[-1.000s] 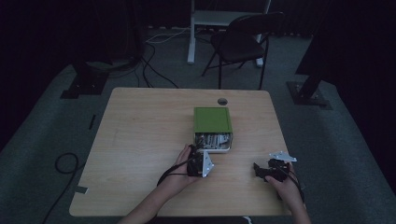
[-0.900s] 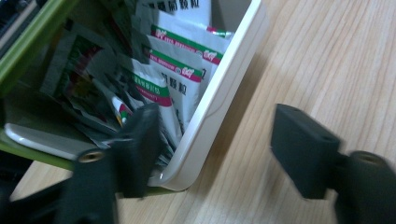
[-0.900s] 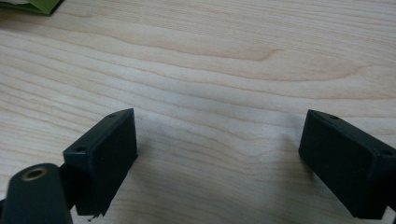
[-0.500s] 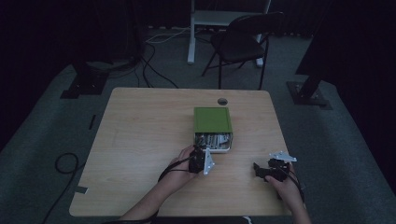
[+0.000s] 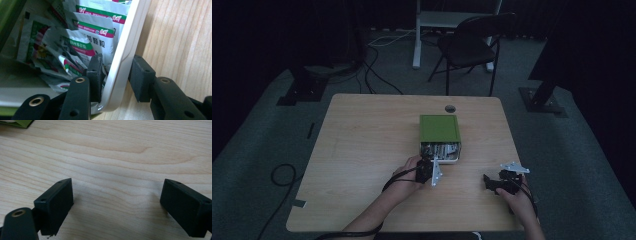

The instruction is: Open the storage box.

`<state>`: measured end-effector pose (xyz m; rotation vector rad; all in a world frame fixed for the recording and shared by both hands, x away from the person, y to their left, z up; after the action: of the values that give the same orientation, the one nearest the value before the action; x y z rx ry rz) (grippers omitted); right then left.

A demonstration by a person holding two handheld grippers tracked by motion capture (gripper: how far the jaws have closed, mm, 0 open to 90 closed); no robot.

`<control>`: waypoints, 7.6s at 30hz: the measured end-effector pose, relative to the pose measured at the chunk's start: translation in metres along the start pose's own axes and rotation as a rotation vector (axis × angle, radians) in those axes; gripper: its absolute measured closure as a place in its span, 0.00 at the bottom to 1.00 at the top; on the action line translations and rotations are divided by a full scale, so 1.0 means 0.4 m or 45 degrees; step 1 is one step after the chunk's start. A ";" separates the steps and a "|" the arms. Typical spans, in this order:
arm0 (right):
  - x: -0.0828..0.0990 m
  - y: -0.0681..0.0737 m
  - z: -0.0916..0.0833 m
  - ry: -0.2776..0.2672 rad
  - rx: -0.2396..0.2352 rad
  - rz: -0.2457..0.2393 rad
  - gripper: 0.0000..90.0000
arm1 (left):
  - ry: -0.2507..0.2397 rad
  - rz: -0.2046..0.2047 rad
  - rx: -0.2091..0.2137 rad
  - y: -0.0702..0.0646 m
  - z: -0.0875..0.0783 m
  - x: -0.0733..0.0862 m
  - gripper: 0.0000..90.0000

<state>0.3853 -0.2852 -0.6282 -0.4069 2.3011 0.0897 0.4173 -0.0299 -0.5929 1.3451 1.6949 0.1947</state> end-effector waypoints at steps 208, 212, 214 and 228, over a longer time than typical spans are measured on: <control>-0.002 -0.001 0.002 0.000 0.002 -0.001 0.12 | -0.171 -1.059 0.145 0.132 -0.390 0.378 0.42; -0.001 -0.001 0.002 -0.001 0.002 -0.002 0.12 | -0.136 -1.103 0.189 0.111 -0.383 0.404 0.34; -0.001 -0.001 0.002 0.000 0.002 -0.002 0.12 | -0.107 -1.102 0.199 0.102 -0.380 0.418 0.29; -0.001 -0.001 0.002 0.000 0.002 -0.001 0.12 | 0.072 -1.139 0.125 0.084 -0.370 0.527 0.11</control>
<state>0.3864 -0.2853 -0.6283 -0.4072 2.3006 0.0876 0.3395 0.2174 -0.6073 0.5404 2.2038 -0.3721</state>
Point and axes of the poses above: each handheld gripper's, and its own axes: z roughly forward along the jaws, x roughly out of its underside, y roughly to its left, the point moved 10 cm from there along z, roughly forward along the jaws, and after that the axes turned 6 degrees about -z, right-handed, at the moved point
